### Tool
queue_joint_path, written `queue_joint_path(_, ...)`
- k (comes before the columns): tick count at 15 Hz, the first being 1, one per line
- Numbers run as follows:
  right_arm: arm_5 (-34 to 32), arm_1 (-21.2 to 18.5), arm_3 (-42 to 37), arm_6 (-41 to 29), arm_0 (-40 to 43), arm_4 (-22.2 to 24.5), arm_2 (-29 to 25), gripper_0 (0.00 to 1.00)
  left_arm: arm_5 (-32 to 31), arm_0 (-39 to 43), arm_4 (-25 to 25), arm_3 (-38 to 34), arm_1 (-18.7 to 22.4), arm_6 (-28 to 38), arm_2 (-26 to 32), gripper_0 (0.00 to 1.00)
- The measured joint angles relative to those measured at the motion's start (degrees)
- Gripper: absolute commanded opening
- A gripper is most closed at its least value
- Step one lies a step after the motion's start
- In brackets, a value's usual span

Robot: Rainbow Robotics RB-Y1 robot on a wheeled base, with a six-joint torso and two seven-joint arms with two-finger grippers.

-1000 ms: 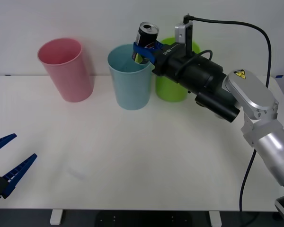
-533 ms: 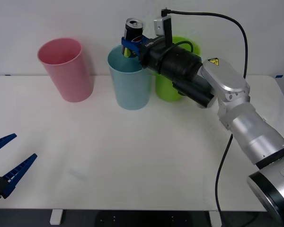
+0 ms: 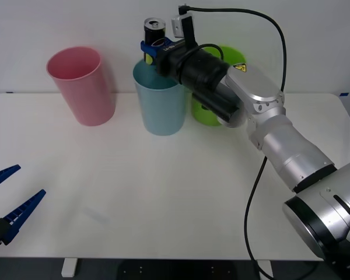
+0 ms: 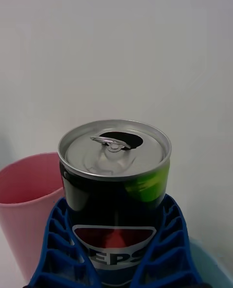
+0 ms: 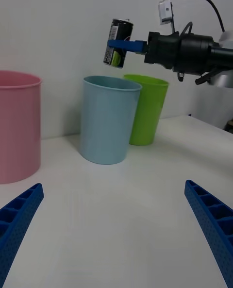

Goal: Grasp the object on the table and drop it into the matching bin: aluminum can to the light blue bin, PET bottle to the pink bin.

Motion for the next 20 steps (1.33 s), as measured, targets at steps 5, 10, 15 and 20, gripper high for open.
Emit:
queue_joint_path(5,0.84,0.1,0.0,1.06,-0.06,0.01,0.06,0.17,0.0,0.0,0.0,0.0,0.0,0.0,0.0,1.0)
queue_joint_path(10,0.89,0.09,-0.01,1.27,-0.06,-0.08,0.07,1.0,0.0,0.0,0.0,0.0,0.0,0.0,0.0,1.0)
queue_joint_path(15,0.6,0.05,-0.01,1.37,-0.06,-0.55,0.07,1.0,0.0,0.0,0.0,0.0,0.0,0.0,0.0,1.0)
queue_joint_path(20,-1.41,-3.07,-5.71,1.68,3.56,-2.04,0.5,1.0,0.0,0.0,0.0,0.0,0.0,0.0,0.0,1.0)
